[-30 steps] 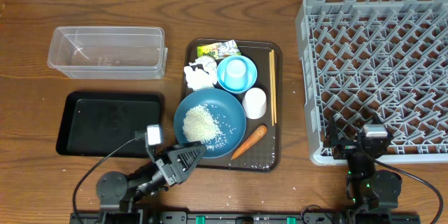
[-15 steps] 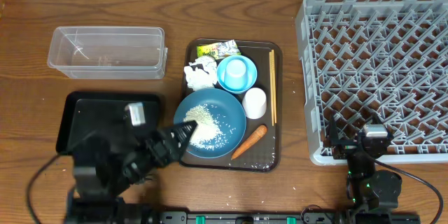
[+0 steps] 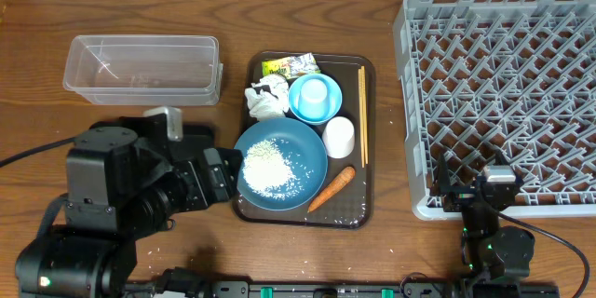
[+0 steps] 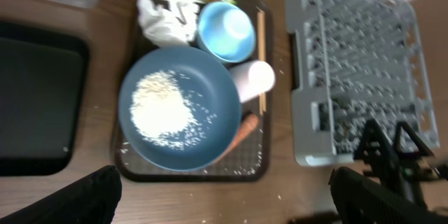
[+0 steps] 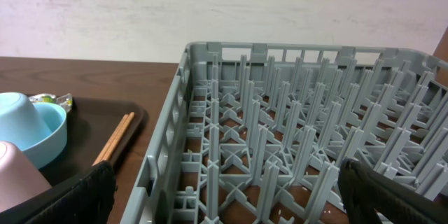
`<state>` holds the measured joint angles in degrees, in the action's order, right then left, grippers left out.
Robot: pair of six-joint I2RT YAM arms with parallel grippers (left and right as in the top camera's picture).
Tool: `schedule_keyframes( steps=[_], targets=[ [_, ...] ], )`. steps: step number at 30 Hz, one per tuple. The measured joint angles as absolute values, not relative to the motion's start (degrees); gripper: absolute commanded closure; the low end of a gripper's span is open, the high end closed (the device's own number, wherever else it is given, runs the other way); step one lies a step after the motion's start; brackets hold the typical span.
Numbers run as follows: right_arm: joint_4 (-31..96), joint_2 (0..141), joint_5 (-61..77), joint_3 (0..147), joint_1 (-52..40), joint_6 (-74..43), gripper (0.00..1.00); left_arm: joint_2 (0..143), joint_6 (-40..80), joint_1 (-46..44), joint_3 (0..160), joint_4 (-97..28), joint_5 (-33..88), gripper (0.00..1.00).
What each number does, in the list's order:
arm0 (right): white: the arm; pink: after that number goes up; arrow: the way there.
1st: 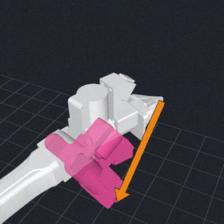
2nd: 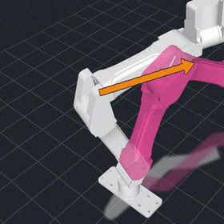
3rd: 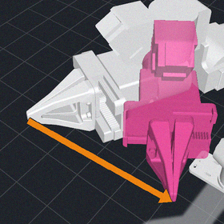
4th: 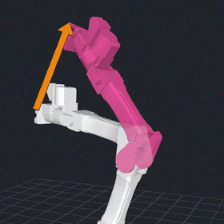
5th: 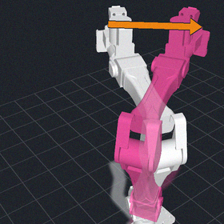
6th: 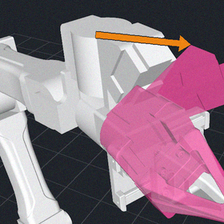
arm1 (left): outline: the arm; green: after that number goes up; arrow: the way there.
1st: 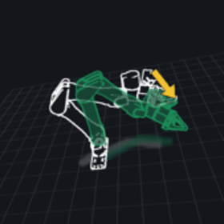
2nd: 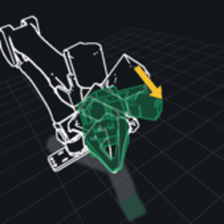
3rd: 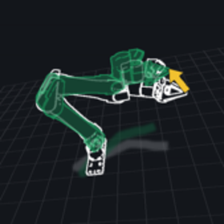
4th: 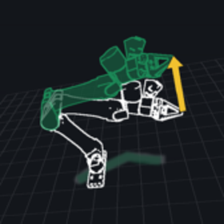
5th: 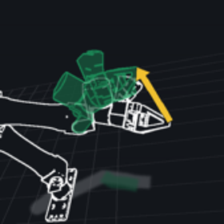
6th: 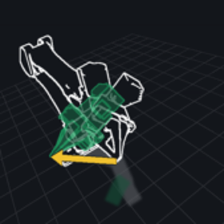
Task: Sort waste into correct bins and load items into the dishwasher rack
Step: 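Reach the left gripper to the teal plate's near rim and grasp it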
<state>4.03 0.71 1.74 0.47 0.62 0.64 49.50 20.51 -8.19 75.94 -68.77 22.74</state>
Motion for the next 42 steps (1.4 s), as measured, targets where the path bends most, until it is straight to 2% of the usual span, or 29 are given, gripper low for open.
schedule_keyframes(
  steps=[11,17,28,38,42],
  targets=[
    [4.0,0.7,1.7,0.5,0.6,0.6,0.01,53.8,20.9,-16.4,76.0,-72.1,22.8,0.03],
    [4.0,0.7,1.7,0.5,0.6,0.6,0.01,66.5,21.0,-28.3,76.0,-74.3,16.1,0.03],
    [4.0,0.7,1.7,0.5,0.6,0.6,0.01,85.0,28.6,-48.6,76.0,-65.0,1.0,0.03],
    [4.0,0.7,1.7,0.5,0.6,0.6,0.01,93.4,32.0,-50.5,76.0,-59.0,-4.3,0.05],
    [4.0,0.7,1.7,0.5,0.6,0.6,0.01,96.4,32.5,-50.5,76.0,-57.5,-4.2,0.17]
  ],
)
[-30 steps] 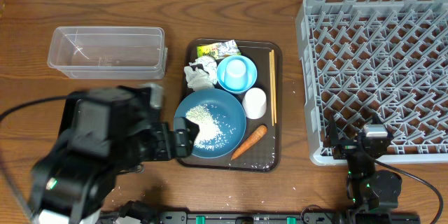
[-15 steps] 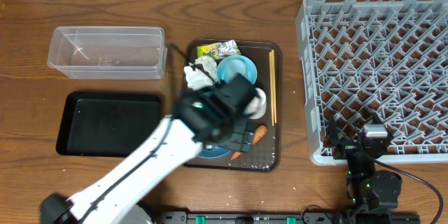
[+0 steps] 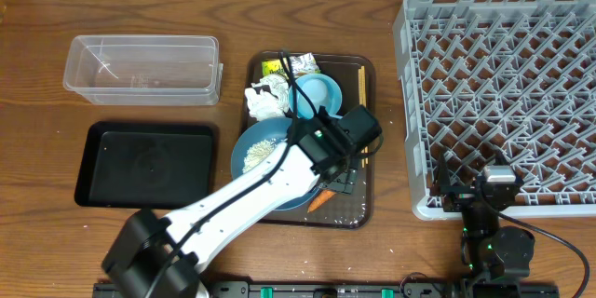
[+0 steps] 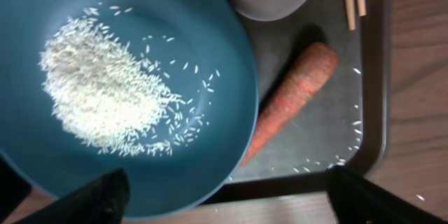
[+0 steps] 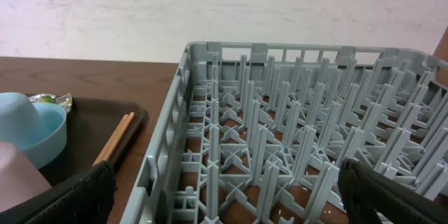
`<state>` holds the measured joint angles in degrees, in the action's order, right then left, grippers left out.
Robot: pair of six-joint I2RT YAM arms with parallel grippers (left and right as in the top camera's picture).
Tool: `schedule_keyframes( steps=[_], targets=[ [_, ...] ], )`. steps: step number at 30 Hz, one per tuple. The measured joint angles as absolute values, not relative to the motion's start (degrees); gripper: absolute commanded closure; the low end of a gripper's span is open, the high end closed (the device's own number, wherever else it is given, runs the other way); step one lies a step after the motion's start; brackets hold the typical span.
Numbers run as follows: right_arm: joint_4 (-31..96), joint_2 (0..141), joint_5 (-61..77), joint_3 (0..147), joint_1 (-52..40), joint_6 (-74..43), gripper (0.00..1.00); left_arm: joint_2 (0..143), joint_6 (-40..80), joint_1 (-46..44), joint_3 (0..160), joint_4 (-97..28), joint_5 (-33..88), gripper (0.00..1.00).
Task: Sort waste into correct bins and load items into the dishwasher rack
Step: 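Reach the left gripper to the teal plate's near rim and grasp it, then lift the teal plate with the left gripper and carry it left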
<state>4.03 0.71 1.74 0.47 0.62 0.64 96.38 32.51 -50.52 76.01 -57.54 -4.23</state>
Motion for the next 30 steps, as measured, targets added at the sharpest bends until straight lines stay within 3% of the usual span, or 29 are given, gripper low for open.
schedule_keyframes(
  steps=[15,30],
  targets=[
    [4.0,0.7,1.7,0.5,0.6,0.6,0.01,106.4,33.3,-50.5,76.0,-55.6,-4.3,0.28],
    [4.0,0.7,1.7,0.5,0.6,0.6,0.01,107.3,36.3,-50.5,71.5,-54.7,-3.4,0.36]
  ],
)
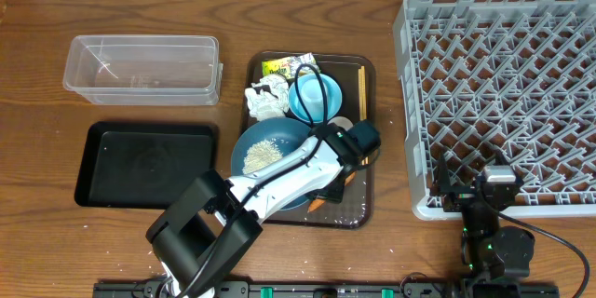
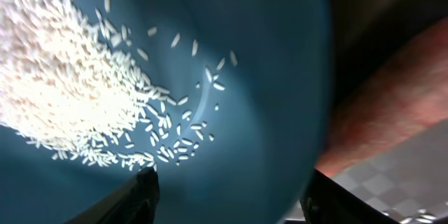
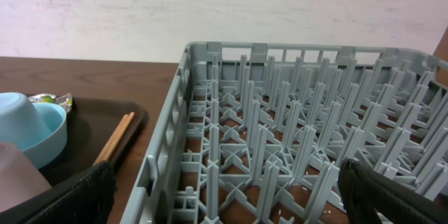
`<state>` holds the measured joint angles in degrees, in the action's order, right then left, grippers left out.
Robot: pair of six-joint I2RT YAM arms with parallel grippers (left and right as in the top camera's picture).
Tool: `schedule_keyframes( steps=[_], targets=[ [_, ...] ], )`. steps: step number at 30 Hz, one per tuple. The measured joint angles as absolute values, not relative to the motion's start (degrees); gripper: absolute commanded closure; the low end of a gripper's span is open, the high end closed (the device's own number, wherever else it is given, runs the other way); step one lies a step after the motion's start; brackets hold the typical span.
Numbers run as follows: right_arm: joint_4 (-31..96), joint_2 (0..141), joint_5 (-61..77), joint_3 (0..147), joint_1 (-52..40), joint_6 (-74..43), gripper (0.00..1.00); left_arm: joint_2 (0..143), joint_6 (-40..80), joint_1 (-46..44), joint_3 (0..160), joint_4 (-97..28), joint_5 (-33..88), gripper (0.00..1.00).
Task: Sort waste into correct bins and load items into the dishwasher rack
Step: 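Lift the teal plate with the left gripper and carry it left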
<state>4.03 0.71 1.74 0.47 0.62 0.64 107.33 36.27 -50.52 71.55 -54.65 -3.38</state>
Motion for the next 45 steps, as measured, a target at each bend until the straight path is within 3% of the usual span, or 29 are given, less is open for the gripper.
schedule_keyframes(
  steps=[3,11,15,23,45],
  targets=[
    [4.0,0.7,1.7,0.5,0.6,0.6,0.01,107.3,36.5,-50.5,70.9,-53.9,-3.4,0.38],
    [4.0,0.7,1.7,0.5,0.6,0.6,0.01,107.3,37.5,-50.5,70.8,-53.3,-3.1,0.55],
    [4.0,0.7,1.7,0.5,0.6,0.6,0.01,107.3,37.6,-50.5,70.8,-53.3,-2.7,0.72],
    [4.0,0.7,1.7,0.5,0.6,0.6,0.01,107.3,36.8,-50.8,71.0,-52.7,-1.5,0.94],
    [4.0,0.7,1.7,0.5,0.6,0.6,0.01,87.2,36.1,-50.6,71.0,-54.1,-1.5,0.94]
  ],
)
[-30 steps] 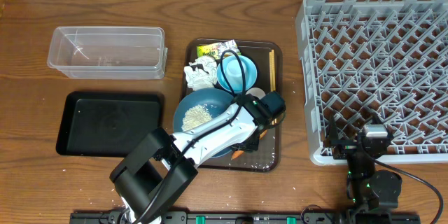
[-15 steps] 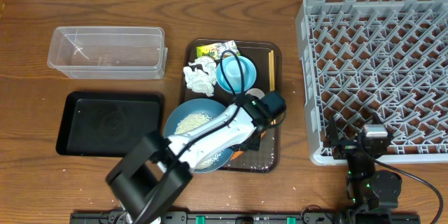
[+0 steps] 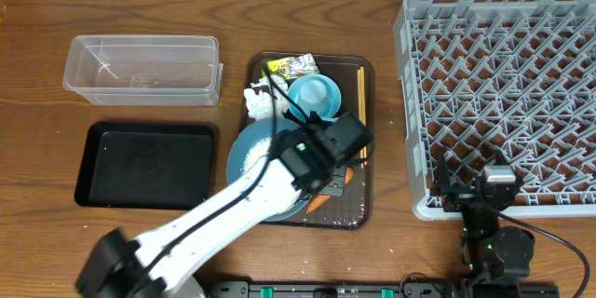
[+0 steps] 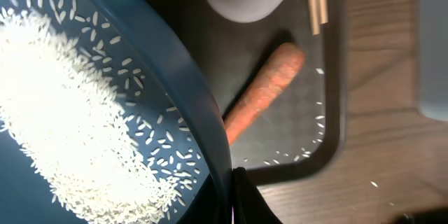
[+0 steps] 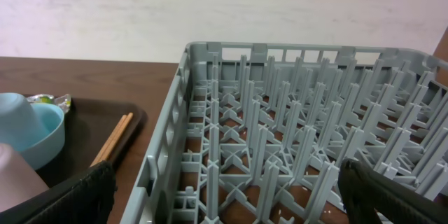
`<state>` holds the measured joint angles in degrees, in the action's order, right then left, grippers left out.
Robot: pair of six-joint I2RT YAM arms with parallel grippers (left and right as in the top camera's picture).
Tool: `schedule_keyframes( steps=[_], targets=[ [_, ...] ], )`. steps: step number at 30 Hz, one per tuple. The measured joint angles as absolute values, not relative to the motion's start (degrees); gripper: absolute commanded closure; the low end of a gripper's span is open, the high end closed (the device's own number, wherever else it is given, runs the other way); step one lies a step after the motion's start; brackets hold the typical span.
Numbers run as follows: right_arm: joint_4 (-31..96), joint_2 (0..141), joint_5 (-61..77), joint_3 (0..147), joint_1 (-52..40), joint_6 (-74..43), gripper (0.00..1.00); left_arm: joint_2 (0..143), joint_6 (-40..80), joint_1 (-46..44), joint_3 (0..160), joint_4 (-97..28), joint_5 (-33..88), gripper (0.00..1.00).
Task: Sort waste into correct bins and load items into the dishwasher rack
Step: 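Lift the teal plate with the left gripper and carry it left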
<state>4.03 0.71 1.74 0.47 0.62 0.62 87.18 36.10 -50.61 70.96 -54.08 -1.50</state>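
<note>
The blue plate point(image 4: 105, 112) with white rice is held at its right rim by my left gripper point(image 4: 231, 185), which is shut on it; its fingers point(image 4: 241, 199) pinch the rim at the bottom of the left wrist view. From overhead, the arm covers most of the plate point(image 3: 244, 154) on the dark tray point(image 3: 358, 212). Beside the rim lie a carrot point(image 4: 266, 87), a white cup and chopsticks point(image 4: 316, 0). My right gripper point(image 5: 224, 196) stands open at the near left corner of the grey dishwasher rack point(image 5: 280, 126).
Also on the tray are a light blue bowl point(image 3: 312, 93), crumpled paper point(image 3: 256, 102) and a wrapper point(image 3: 289, 63). A clear bin point(image 3: 140, 70) stands at the back left and a black bin point(image 3: 144, 163) in front of it. Loose rice grains point(image 4: 318, 122) lie on the tray.
My left gripper was open, low over the plate's right rim; now it is shut on that rim and the wrist camera stands higher. The right arm has not moved.
My left arm first hung open at the left, over the black bin. Then it was over the tray, above the plate and carrot. Then it was open close around the plate's right edge. Now it grips that rim. The right gripper stayed open by the rack.
</note>
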Motion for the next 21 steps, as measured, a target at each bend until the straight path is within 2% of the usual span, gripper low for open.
schedule_keyframes(
  steps=[9,21],
  targets=[
    [4.0,0.7,1.7,0.5,0.6,0.6,0.01,79.0,33.9,-45.7,71.0,-56.7,-2.2,0.94],
    [4.0,0.7,1.7,0.5,0.6,0.6,0.01,77.6,29.0,-32.9,71.0,-56.6,-2.5,0.94]
  ],
)
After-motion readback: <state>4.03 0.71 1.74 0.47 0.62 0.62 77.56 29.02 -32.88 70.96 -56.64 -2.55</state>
